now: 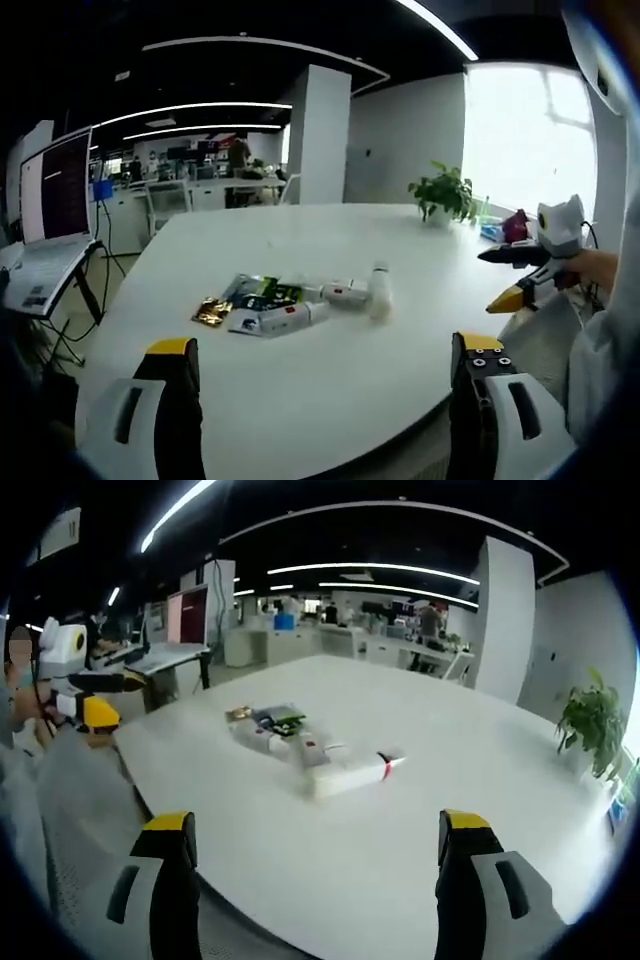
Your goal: Arrange the skincare products in the storage area until every visible bottle or jar stands upright without overlapping.
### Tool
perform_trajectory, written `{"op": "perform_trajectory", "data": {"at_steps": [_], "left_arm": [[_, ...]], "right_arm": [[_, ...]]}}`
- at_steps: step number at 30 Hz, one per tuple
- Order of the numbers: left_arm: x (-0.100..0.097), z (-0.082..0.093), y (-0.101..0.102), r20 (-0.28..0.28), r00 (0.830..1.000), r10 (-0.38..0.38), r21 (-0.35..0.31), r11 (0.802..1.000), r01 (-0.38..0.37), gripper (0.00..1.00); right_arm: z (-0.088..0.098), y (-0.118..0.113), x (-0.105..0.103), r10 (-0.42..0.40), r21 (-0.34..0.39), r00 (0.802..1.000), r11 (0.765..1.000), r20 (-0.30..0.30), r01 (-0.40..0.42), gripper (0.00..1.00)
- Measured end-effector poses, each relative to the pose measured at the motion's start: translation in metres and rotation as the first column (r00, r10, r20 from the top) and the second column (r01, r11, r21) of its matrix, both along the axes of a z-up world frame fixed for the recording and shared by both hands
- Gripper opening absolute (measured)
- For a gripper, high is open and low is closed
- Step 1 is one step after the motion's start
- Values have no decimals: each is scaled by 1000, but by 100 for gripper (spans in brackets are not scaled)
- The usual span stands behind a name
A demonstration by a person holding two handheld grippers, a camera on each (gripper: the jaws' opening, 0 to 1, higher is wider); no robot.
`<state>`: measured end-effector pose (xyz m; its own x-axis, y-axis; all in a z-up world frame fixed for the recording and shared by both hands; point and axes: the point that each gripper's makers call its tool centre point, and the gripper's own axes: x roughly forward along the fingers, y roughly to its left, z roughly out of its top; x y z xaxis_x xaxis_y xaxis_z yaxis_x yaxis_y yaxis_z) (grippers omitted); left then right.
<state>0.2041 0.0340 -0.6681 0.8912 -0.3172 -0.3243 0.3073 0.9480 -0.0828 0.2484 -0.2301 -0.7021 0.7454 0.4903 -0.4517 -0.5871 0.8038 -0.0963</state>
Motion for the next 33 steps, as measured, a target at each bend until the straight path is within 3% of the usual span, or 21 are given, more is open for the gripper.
{"op": "perform_trajectory", "data": {"at_steps": [13,25,33], "left_arm": [[15,9,0,23,999,-21,0,1000,21,98],[29,9,-13,24,996,-82,8,997,82,98],[46,13,-7,40,995,-94,19,995,93,97]], "right_arm": [[7,4,18,10,2,1000,1000,20,-10,100],[4,4,27,21,-7,1000,1000,17,-21,100],[5,0,36,12,-5,1000,1000,23,-12,100]]}}
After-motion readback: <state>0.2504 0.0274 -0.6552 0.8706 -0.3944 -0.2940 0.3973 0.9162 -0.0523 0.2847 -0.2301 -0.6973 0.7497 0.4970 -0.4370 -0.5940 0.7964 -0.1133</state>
